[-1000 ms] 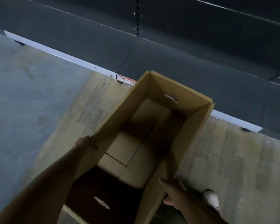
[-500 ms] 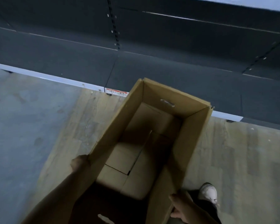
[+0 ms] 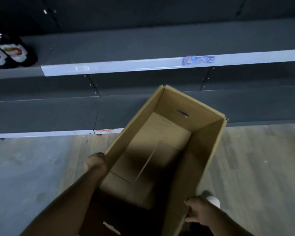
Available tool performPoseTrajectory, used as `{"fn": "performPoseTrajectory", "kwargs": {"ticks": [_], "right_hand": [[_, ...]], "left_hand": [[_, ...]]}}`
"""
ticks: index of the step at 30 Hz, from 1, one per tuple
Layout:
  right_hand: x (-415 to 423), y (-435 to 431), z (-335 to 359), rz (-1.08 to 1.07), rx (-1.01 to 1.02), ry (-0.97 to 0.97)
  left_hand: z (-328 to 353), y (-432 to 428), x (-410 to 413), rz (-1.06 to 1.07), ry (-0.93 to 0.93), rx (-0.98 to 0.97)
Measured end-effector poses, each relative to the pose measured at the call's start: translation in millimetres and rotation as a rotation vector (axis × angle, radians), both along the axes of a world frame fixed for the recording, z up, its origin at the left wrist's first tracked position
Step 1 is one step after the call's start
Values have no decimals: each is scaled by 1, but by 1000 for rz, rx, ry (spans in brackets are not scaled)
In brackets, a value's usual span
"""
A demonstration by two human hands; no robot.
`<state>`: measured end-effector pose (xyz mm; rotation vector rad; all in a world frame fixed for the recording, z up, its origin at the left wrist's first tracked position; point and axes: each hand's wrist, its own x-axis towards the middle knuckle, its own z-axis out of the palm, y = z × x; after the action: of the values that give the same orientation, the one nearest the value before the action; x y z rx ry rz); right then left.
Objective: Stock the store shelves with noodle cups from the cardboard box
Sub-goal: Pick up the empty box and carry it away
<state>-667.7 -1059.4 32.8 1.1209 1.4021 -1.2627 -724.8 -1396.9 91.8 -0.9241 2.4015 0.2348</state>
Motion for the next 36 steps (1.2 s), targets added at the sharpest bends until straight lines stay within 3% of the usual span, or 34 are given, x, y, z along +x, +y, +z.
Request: {"fn": "performPoseTrajectory", "kwargs": {"ticks": [5, 12, 15, 24, 29, 36], "right_hand": [[-8, 65, 50, -1, -8, -16], [-2, 199, 96, -201, -53, -31], [6, 259, 117, -319, -55, -13], [36, 413, 183, -678, -67, 102], [55, 476, 210, -1001, -140, 198], [46, 563, 212, -1290, 50, 115]], "left_hand": [[62, 77, -43, -157, 98, -3], [99, 221, -98, -337, 139, 85], [119, 302, -119, -405, 138, 117], [178, 545, -185, -900, 166, 160], [207, 683, -201, -1191, 238, 173], [211, 866, -239, -1510, 272, 228]]}}
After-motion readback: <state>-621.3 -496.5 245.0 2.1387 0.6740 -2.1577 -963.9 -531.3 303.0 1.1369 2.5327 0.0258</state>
